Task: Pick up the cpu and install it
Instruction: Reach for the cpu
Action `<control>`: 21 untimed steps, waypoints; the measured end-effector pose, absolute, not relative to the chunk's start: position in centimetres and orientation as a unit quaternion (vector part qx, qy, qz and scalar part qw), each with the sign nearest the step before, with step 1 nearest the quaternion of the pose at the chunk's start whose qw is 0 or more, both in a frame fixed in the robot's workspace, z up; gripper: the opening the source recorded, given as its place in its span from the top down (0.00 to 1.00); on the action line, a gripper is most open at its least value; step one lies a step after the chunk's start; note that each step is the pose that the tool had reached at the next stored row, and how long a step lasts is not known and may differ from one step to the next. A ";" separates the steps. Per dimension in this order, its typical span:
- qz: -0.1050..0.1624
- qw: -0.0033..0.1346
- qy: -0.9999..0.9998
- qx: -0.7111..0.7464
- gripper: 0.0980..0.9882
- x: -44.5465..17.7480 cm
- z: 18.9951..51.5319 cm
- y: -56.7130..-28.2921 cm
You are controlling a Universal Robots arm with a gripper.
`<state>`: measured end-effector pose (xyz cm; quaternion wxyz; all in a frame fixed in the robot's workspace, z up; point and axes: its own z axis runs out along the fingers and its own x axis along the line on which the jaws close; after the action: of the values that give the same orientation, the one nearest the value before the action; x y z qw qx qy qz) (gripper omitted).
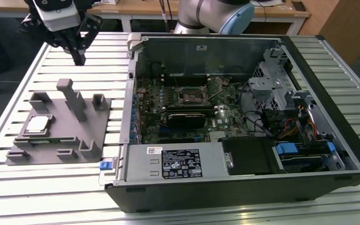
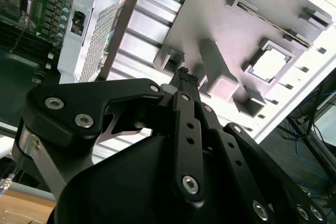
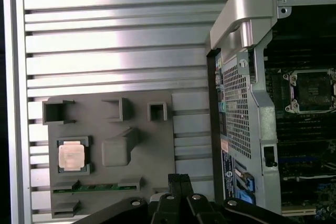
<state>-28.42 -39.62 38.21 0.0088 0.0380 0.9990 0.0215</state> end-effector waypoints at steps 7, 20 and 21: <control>0.022 0.009 0.999 0.038 0.99 -29.1 38.2 -39.6; 0.022 0.009 0.999 0.038 0.99 -30.6 38.1 -39.5; 0.022 0.009 0.999 0.038 0.99 -30.7 38.1 -39.5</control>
<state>-30.73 -39.52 38.12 0.0087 0.0380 0.9990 0.0215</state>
